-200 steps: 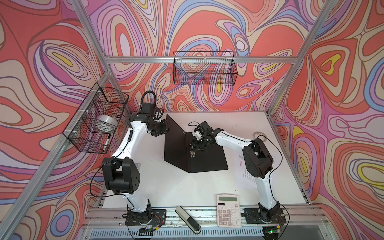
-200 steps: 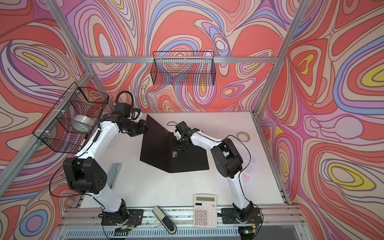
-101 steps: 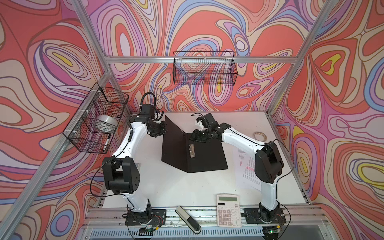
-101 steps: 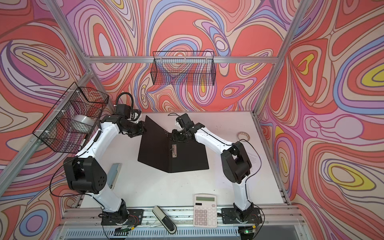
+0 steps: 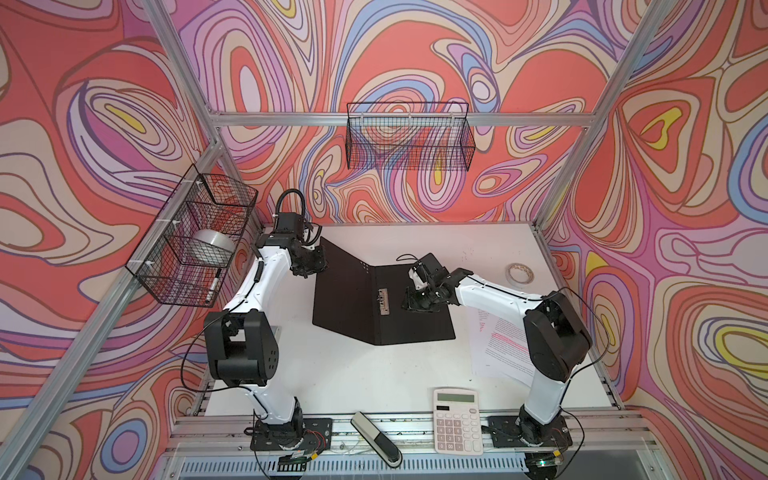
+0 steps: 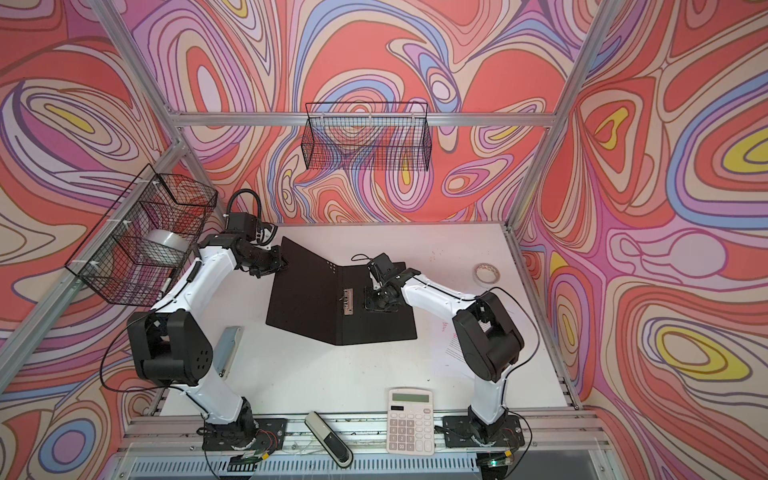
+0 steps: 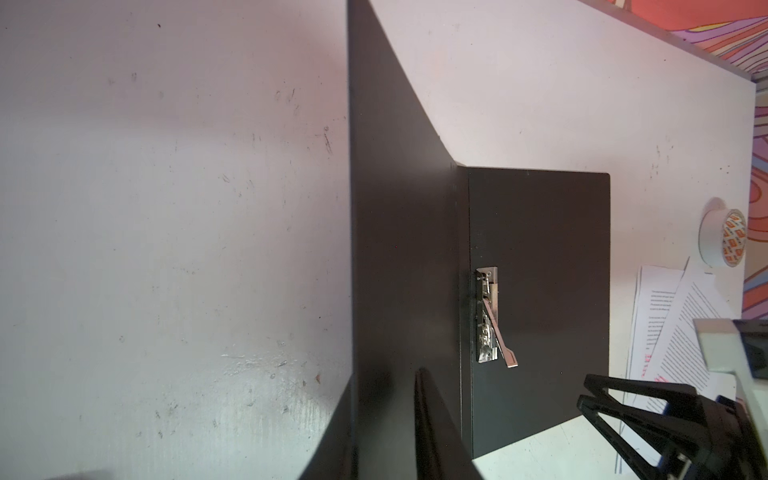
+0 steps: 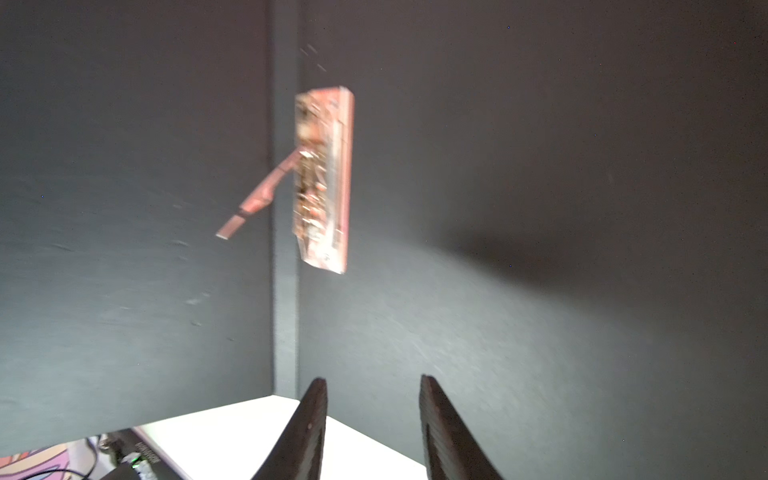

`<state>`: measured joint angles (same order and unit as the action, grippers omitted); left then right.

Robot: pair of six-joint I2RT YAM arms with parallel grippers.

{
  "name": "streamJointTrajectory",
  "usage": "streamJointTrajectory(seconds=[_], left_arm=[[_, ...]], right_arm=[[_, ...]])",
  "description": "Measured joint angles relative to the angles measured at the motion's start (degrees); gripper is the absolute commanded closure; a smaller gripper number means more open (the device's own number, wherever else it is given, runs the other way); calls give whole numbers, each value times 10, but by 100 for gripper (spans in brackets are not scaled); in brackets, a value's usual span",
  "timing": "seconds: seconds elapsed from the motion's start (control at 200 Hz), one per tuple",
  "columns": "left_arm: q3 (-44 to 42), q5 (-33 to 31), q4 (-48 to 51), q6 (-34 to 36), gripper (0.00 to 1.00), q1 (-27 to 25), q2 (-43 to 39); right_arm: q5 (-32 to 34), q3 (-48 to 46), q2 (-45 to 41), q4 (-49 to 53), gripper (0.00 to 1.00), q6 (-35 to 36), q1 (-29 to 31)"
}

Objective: Put the files into the folder
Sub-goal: 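Pull the clip lever up to open the clip with the right gripper, then lower the cover flat with the left gripper while the right gripper holds the lever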

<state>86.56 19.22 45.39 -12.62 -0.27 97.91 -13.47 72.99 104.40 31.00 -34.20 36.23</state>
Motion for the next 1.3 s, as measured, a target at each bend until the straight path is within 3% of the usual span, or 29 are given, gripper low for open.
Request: streamJointTrajectory(seconds=[0.406, 0.491, 0.586, 0.876, 1.297], left_arm=[[0, -31, -3, 11, 41, 0, 21], [0, -42, -3, 14, 24, 0, 23], [0, -55, -2, 20, 17, 0, 24], [0, -87, -2, 37, 11, 0, 24], [12, -93, -2, 42, 10, 0, 33]], right_arm=[[-40, -50, -41, -76, 63, -26, -2], [-44, -50, -41, -82, 63, -26, -2], [-48, -50, -39, -88, 63, -26, -2], [-62, -50, -1, -100, 64, -26, -2], [-90, -42, 20, -118, 65, -29, -2]])
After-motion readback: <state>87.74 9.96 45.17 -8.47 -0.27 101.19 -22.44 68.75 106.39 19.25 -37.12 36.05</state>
